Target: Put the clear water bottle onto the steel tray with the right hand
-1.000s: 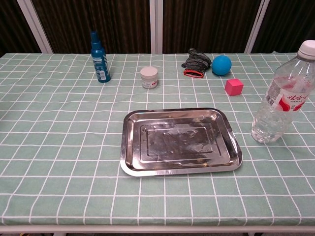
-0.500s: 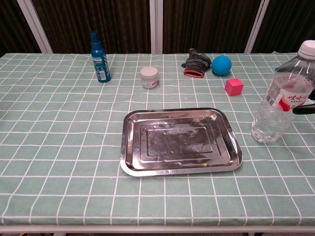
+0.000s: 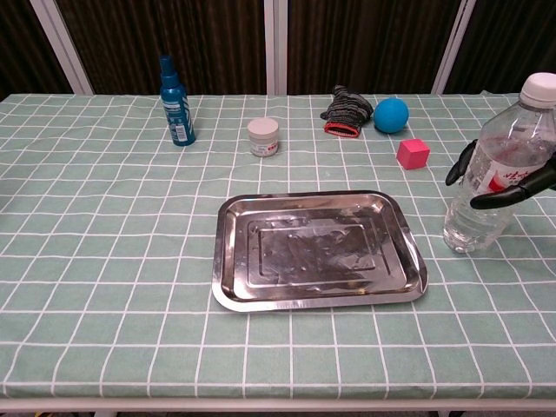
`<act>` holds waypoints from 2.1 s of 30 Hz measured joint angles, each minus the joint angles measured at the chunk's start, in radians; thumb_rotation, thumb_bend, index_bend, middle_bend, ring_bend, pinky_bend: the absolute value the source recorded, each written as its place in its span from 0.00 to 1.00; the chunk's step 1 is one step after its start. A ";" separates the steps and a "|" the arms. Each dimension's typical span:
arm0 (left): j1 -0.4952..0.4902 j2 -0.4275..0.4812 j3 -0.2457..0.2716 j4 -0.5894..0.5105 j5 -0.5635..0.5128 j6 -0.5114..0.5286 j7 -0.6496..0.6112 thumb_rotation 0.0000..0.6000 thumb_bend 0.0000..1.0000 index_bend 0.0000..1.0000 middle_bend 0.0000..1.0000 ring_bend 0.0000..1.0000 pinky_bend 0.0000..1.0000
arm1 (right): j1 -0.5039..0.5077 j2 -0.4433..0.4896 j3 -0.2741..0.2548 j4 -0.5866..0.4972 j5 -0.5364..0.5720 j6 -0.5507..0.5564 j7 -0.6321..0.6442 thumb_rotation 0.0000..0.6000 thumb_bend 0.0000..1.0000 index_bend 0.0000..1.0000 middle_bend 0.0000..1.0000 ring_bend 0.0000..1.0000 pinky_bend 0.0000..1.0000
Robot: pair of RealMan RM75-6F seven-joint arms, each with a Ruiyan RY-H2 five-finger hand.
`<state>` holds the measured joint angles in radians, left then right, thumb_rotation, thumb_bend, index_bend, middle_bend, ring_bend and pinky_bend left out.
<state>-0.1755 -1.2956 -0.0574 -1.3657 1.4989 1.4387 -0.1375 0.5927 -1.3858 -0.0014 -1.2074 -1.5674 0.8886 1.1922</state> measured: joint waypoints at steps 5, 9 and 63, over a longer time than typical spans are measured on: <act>0.003 0.001 0.002 -0.003 0.001 0.004 -0.003 1.00 0.24 0.16 0.18 0.09 0.19 | -0.005 0.003 0.022 -0.033 0.043 0.008 -0.062 1.00 0.13 0.77 0.52 0.32 0.33; 0.003 0.002 0.002 -0.010 0.005 0.007 -0.001 1.00 0.24 0.16 0.18 0.09 0.19 | -0.007 0.039 0.047 -0.104 0.058 0.031 -0.082 1.00 0.13 0.77 0.53 0.32 0.33; 0.009 0.012 0.004 -0.043 -0.002 0.010 0.005 1.00 0.24 0.16 0.18 0.09 0.19 | -0.003 0.073 0.184 -0.344 0.201 0.011 -0.268 1.00 0.12 0.78 0.55 0.34 0.37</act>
<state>-0.1661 -1.2838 -0.0532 -1.4092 1.4968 1.4489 -0.1323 0.5900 -1.3129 0.1824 -1.5510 -1.3663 0.8993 0.9242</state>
